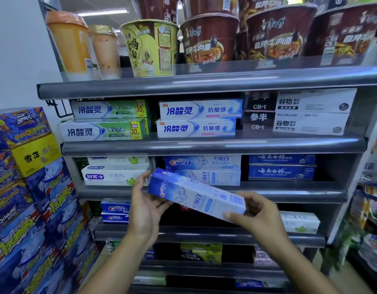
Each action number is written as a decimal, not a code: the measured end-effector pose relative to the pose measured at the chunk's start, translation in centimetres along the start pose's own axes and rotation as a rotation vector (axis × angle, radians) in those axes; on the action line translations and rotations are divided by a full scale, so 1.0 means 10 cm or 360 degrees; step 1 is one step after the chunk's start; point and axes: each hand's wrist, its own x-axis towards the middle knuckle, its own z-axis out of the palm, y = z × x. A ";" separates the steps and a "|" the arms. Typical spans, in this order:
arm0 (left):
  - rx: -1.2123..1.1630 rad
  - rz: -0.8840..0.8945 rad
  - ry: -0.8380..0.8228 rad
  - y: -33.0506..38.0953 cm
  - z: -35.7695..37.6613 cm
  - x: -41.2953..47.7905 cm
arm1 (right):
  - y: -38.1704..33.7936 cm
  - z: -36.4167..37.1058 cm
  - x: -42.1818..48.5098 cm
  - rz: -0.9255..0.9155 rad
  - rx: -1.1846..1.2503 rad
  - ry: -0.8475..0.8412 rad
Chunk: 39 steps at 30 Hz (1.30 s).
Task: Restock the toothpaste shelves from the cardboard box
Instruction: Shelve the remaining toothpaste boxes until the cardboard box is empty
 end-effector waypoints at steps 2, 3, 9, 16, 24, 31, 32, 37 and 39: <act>0.0216 0.0028 -0.0071 0.00 -0.06 0.04 | -0.05 -0.10 0.10 0.0008 0.0048 0.0118; 0.0352 0.0048 -0.0085 0.01 -0.07 0.06 | -0.08 -0.14 0.15 -0.0001 0.0058 0.0156; 0.1428 0.0375 -0.0130 0.09 -0.07 0.28 | -0.14 -0.18 0.43 -0.0111 -0.0102 0.0289; 0.1803 0.0470 -0.0121 0.07 -0.09 0.50 | -0.16 -0.13 0.72 -0.0097 -0.0273 0.0368; 0.1942 0.0504 -0.0057 0.08 -0.04 0.61 | -0.18 -0.03 0.89 -0.0059 -0.0537 0.0477; 0.2067 0.0628 0.0056 0.10 0.04 0.66 | -0.19 0.04 0.98 -0.0061 -0.0722 0.0502; 0.2069 0.0634 0.0078 0.09 0.05 0.66 | -0.18 0.06 0.98 -0.0056 -0.0754 0.0506; 0.2299 0.0588 0.0122 0.00 0.04 0.64 | -0.14 0.11 0.94 -0.0063 -0.1029 0.0417; 0.2365 0.0561 0.0129 -0.01 0.03 0.66 | -0.16 0.10 0.93 -0.0061 -0.1077 0.0371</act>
